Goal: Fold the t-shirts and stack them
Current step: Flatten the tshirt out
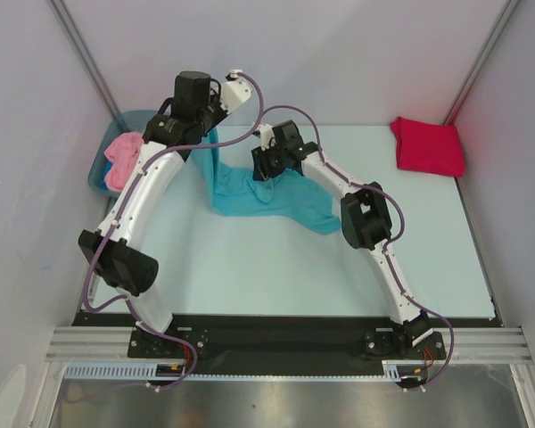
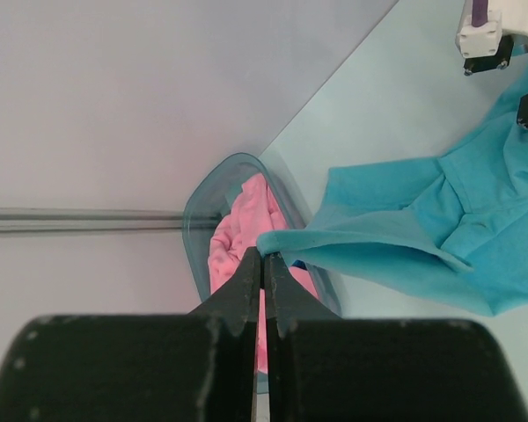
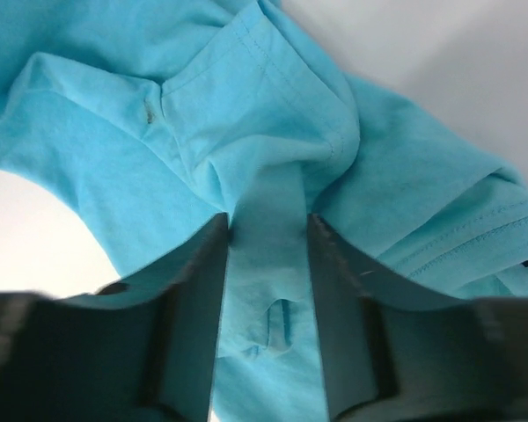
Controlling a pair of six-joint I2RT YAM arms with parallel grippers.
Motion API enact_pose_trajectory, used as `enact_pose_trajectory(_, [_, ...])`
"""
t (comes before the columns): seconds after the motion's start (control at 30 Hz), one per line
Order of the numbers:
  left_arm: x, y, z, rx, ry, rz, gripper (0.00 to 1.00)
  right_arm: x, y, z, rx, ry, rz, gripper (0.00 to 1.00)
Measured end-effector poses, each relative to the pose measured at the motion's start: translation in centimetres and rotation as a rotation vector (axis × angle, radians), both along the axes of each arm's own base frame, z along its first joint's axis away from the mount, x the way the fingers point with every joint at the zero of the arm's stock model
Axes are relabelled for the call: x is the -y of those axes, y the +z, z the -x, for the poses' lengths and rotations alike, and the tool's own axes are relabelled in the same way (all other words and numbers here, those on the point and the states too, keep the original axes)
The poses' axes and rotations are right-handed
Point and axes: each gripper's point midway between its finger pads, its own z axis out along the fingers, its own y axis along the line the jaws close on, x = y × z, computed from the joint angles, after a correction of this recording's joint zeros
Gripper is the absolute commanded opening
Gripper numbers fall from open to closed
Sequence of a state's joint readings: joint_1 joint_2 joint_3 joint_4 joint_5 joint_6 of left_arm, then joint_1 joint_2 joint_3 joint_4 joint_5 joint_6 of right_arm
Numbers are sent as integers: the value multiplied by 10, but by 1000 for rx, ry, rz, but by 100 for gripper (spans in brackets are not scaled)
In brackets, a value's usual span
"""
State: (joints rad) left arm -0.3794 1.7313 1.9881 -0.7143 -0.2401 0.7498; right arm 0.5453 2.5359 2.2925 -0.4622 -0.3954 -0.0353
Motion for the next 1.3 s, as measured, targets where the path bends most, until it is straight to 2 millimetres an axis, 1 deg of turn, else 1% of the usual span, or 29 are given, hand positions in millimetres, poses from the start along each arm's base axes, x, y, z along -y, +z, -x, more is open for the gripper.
enact_pose_trajectory(0.07, [0, -2, 0, -1, -2, -4, 0, 1, -2, 2, -6, 3, 5, 34])
enact_pose_trajectory(0.13, [-1, -3, 1, -3, -4, -10, 0, 1, -3, 3, -9, 6, 10, 31])
enact_pose_trajectory(0.17, [-1, -4, 1, -3, -5, -12, 0, 2, -4, 3, -7, 8, 12, 26])
enact_pose_trajectory(0.23, [-1, -4, 2, -3, -5, -12, 0, 3, -4, 2, 0, 11, 20, 19])
enact_pose_trajectory(0.27, [-1, -4, 3, -2, -5, -12, 0, 3, -5, 2, 1, 12, 24, 4])
enact_pose_trajectory(0.3, [-2, -4, 4, -1, -6, -12, 0, 4, -5, 2, 4, 15, 29, 0])
enact_pose_trajectory(0.4, [-3, -2, 6, 8, -7, -12, 0, 7, -8, 3, 6, 19, 45, 0])
enact_pose_trajectory(0.53, [-3, 0, 7, 20, -9, -11, 0, 10, -12, 9, 9, 59, 81, 0])
enact_pose_trajectory(0.6, [-4, 0, 8, 22, -9, -10, 0, 11, -13, 16, 16, 102, 99, 0])
enact_pose_trajectory(0.7, [-3, -4, 7, 16, -10, -12, 0, 13, -7, 37, 19, 180, 125, 0])
enact_pose_trajectory(0.77, [-3, -7, 7, 10, -13, -13, 0, 12, 2, 53, 30, 238, 135, 0])
enact_pose_trajectory(0.87, [-2, -8, 7, 9, -16, -11, 0, 7, 25, 74, 72, 323, 129, 0])
enact_pose_trajectory(0.97, [-2, -7, 7, 11, -16, -10, 0, 1, 50, 87, 129, 397, 120, 0])
enact_pose_trajectory(1.0, [-2, -7, 7, 11, -16, -10, 0, 0, 55, 91, 144, 423, 121, 0])
enact_pose_trajectory(1.07, [-2, -7, 7, 11, -17, -11, 1, -1, 60, 100, 152, 476, 133, 1])
enact_pose_trajectory(1.1, [-2, -7, 7, 13, -17, -11, 0, 1, 58, 104, 149, 498, 145, 4])
enact_pose_trajectory(1.13, [-2, -6, 7, 14, -18, -12, 0, 5, 54, 109, 135, 524, 166, 18])
enact_pose_trajectory(1.2, [-2, -6, 6, 18, -20, -18, 0, 12, 43, 120, 101, 572, 206, 37])
enact_pose_trajectory(1.23, [-2, -5, 6, 21, -23, -22, 1, 16, 36, 127, 77, 600, 230, 56])
enact_pose_trajectory(1.27, [-2, -4, 5, 24, -24, -23, 0, 22, 26, 134, 45, 625, 256, 63])
enact_pose_trajectory(1.3, [-2, -3, 5, 28, -24, -23, 0, 28, 18, 139, 18, 649, 281, 67])
